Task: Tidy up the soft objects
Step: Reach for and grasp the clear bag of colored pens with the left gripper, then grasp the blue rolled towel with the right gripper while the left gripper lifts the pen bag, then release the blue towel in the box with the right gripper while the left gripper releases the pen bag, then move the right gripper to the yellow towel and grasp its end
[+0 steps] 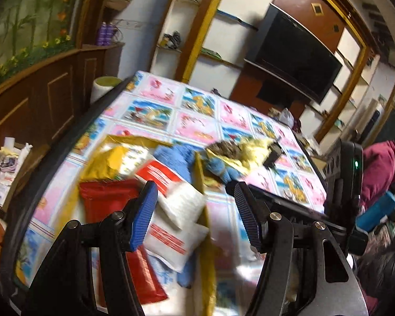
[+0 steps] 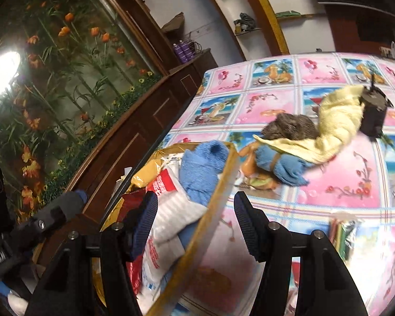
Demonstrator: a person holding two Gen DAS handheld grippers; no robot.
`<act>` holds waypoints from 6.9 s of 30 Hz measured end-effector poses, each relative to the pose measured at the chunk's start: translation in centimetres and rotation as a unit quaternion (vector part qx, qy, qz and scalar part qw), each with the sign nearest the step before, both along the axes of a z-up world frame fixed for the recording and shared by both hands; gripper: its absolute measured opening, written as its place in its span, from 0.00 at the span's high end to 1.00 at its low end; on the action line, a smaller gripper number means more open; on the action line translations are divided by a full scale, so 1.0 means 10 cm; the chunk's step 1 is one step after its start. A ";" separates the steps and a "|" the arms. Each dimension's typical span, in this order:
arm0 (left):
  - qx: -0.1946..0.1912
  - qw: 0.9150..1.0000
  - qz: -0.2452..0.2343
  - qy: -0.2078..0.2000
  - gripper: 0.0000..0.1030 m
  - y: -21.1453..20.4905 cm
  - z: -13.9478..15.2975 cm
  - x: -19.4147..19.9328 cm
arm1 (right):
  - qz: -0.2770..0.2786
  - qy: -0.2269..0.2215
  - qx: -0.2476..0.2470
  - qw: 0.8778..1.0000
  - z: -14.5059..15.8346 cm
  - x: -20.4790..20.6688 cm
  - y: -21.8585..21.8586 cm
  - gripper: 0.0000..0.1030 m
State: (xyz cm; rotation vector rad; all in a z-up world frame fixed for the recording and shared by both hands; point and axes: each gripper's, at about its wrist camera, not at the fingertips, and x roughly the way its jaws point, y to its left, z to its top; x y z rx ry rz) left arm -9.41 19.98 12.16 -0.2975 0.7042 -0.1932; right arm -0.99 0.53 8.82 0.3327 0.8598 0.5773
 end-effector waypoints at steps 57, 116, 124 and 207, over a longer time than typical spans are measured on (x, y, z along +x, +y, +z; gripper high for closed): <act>0.115 0.980 -0.138 0.090 0.85 -1.97 -1.13 0.90 | -0.240 0.071 0.003 0.968 -0.62 0.00 -2.24 0.41; -0.100 0.995 -0.008 0.019 0.85 0.28 -0.48 -0.53 | 0.007 0.009 -0.192 0.981 -0.42 0.90 0.07 0.46; -0.089 0.995 0.012 0.033 0.85 0.41 -0.53 -0.52 | 0.036 0.029 -0.191 0.980 -0.56 1.00 0.28 0.83; 0.047 0.999 -0.015 0.024 0.49 -0.09 -0.55 -0.61 | -0.046 -0.006 -0.150 0.988 -0.07 0.75 -0.40 0.48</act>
